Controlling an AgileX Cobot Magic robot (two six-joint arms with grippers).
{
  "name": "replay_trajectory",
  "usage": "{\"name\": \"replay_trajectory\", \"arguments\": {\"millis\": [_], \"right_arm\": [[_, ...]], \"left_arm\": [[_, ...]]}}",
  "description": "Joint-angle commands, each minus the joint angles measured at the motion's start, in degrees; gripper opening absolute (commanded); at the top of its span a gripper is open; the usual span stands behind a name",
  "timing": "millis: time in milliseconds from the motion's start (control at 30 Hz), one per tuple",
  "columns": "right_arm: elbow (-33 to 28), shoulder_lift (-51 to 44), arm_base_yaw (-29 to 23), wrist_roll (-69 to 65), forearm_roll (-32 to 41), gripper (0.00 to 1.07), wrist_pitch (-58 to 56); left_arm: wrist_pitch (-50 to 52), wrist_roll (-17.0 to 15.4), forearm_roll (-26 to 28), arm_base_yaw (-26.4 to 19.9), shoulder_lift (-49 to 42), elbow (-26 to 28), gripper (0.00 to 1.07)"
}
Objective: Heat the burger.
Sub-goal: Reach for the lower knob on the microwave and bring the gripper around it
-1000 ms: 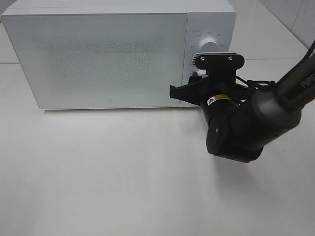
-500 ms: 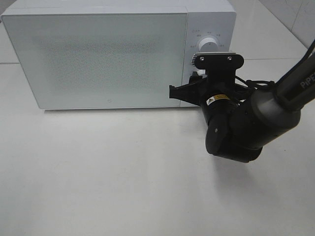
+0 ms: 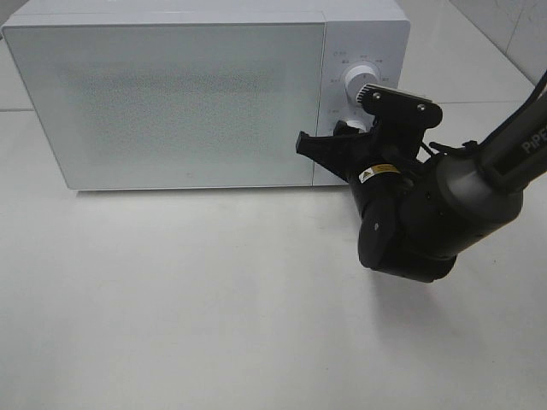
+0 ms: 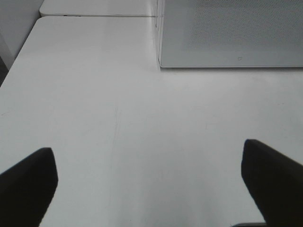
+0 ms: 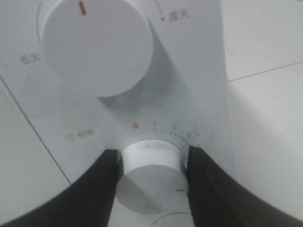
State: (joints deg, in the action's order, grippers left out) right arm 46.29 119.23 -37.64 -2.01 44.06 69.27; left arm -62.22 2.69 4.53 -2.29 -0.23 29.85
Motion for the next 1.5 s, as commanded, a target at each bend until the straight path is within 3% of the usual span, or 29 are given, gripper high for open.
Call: {"name": "replay_trajectory", "arguments": {"millis": [33, 867, 1500], "right_arm": [[0.7, -0.1, 0.2, -8.7, -1.6, 0.08, 1.9], [0.7, -0.1, 0.2, -46.5, -10.0, 0.08, 4.0], [0.7, -0.1, 0.2, -73.9, -9.9, 0.10, 5.0]], "left_arm": [[0.8, -0.1, -0.1, -0.2, -1.0, -0.2, 0.98], [0.8, -0.1, -0.1, -0.2, -1.0, -0.2, 0.98], [0.8, -0.1, -0.1, -0.2, -1.0, -0.2, 0.98]]}}
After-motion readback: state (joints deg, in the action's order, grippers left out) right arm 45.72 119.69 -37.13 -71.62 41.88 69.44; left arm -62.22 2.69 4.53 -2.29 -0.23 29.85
